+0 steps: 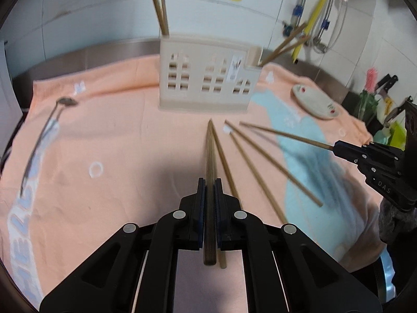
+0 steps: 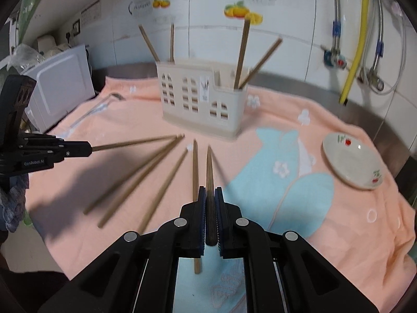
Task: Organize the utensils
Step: 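Lift the chopstick with the left tool while the right tool carries its chopstick to the holder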
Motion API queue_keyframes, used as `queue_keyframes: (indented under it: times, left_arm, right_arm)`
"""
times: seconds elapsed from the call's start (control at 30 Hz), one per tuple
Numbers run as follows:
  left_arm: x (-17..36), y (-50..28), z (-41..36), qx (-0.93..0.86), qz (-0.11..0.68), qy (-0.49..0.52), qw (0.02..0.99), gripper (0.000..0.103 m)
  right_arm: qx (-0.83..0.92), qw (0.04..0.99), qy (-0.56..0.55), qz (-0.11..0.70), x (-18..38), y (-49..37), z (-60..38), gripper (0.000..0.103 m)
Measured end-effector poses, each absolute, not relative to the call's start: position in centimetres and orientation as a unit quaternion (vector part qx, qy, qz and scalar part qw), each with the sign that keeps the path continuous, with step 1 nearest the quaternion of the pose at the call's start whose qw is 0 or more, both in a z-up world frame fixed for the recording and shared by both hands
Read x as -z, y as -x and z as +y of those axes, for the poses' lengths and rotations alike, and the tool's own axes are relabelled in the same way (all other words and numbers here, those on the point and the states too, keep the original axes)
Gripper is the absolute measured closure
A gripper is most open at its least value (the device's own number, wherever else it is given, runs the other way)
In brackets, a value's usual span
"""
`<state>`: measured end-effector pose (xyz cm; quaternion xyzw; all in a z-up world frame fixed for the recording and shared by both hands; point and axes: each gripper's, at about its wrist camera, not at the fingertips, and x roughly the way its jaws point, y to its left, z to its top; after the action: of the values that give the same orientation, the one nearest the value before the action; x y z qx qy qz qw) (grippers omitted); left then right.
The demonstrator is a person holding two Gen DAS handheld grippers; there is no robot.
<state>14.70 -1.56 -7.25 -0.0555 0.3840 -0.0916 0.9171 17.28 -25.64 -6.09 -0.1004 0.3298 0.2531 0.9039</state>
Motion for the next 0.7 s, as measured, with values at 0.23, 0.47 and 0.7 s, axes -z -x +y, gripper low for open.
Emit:
queue_keyframes:
  times: [0.23, 0.47, 0.7]
  left_arm:
    - [4.1, -14.8, -1.5, 0.100, 0.349, 0.046, 0.930, 0.097]
    - [2.3, -15.7, -1.3, 0.105, 0.337, 0.036, 0.935, 0.097]
    - [0.2, -17.0, -0.6, 0.108, 0.327, 0.032, 0.938, 0.097]
  right_arm:
    - [-0.260, 0.912, 0.100, 0.300, 2.2, -17.4, -24.5, 0.096]
    - [-0.266, 0.912, 0.112, 0.291, -0.3, -18.2, -22.7, 0.097]
    - [-0.268, 0.913, 0.109, 0.288, -3.9, -20.2, -22.2, 0.097]
